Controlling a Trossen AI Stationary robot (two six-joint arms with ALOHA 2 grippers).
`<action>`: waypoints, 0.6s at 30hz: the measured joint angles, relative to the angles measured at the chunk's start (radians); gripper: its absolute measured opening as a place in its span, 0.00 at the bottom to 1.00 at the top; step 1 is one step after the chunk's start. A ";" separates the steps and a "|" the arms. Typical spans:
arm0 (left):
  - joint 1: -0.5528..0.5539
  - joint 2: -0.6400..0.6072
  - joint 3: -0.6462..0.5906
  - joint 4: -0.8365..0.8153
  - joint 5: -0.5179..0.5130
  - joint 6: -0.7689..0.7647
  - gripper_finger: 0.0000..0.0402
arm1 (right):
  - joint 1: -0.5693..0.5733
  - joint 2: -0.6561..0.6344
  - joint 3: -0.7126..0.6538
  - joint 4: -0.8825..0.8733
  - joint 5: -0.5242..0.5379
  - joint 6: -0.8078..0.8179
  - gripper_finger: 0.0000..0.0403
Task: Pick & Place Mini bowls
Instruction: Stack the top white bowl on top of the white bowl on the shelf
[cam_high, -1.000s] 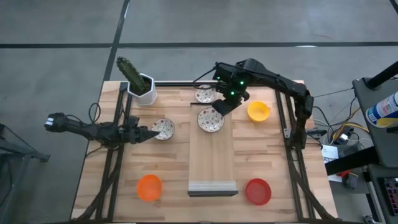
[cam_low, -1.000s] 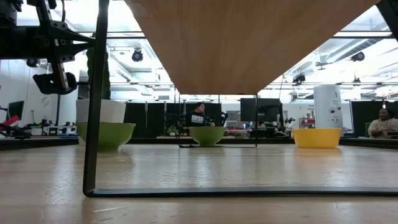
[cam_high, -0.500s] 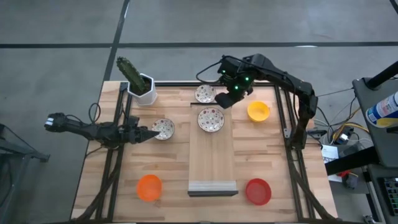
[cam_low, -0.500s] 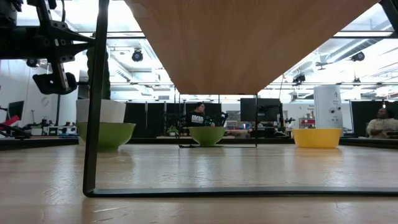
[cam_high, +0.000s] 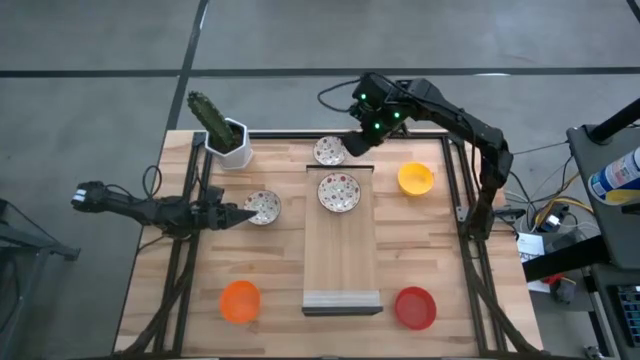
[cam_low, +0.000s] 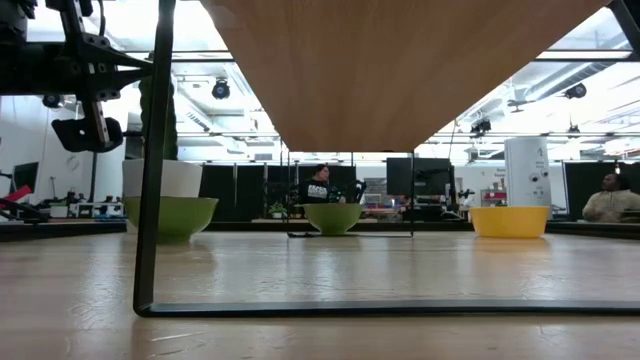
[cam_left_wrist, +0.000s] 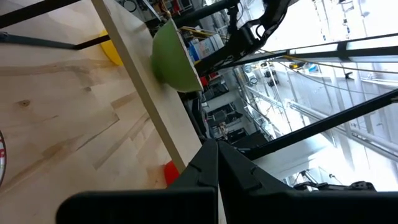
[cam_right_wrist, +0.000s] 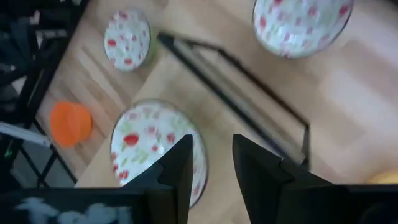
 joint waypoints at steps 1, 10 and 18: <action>0.000 0.000 0.000 0.000 0.000 0.000 0.01 | -0.008 0.000 -0.002 0.012 0.023 -0.012 0.26; 0.000 0.000 0.000 0.000 0.000 0.003 0.01 | -0.057 0.001 -0.015 0.106 0.217 -0.175 0.22; 0.000 0.000 0.000 0.000 -0.023 -0.008 0.01 | -0.163 0.001 -0.071 0.128 0.170 -0.159 0.23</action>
